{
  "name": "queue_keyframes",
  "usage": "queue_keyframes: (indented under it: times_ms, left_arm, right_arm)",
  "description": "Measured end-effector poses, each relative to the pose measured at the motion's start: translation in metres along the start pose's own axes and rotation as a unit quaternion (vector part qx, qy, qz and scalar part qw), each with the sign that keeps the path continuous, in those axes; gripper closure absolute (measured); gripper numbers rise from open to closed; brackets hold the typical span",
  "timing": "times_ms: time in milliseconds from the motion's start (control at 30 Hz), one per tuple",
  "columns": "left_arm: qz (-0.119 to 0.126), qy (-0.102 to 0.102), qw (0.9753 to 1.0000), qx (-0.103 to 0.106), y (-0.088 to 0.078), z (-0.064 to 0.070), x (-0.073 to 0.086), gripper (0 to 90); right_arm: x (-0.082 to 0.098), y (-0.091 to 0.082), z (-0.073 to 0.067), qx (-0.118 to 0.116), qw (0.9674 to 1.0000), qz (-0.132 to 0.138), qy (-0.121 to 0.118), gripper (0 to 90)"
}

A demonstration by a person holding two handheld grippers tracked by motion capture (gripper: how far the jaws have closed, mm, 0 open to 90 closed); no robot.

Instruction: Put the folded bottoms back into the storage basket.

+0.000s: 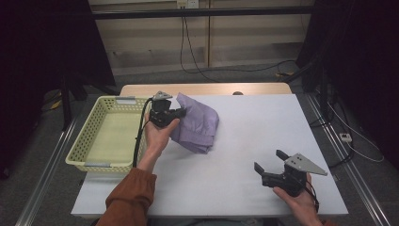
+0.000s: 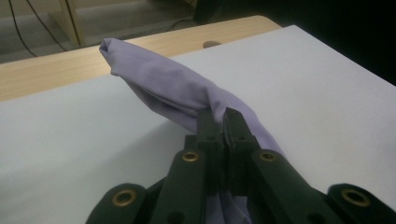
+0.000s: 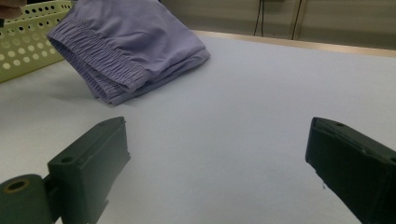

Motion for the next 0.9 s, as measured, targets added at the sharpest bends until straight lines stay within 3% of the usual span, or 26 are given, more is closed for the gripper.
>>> queue_keyframes:
  times_ms: [433,900]
  left_arm:
    - [0.022,0.015,0.9996,0.006,-0.018,0.002,-0.009,87.4]
    - [0.044,0.056,0.9974,-0.006,-0.047,0.006,-0.025,87.4]
  right_arm:
    - [0.0,0.0,0.0,-0.001,1.0,-0.001,-0.001,5.8]
    - [0.0,0.0,0.0,0.0,1.0,-0.001,-0.001,5.8]
Point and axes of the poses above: each handheld gripper's, and its own axes: y roughly forward along the jaws, x roughly out of its underside, z roughly to its right, the point moved 10 cm from there along y, roughly forward along the jaws, and after that the axes turned 5 degrees about y, right-handed, at the moved point
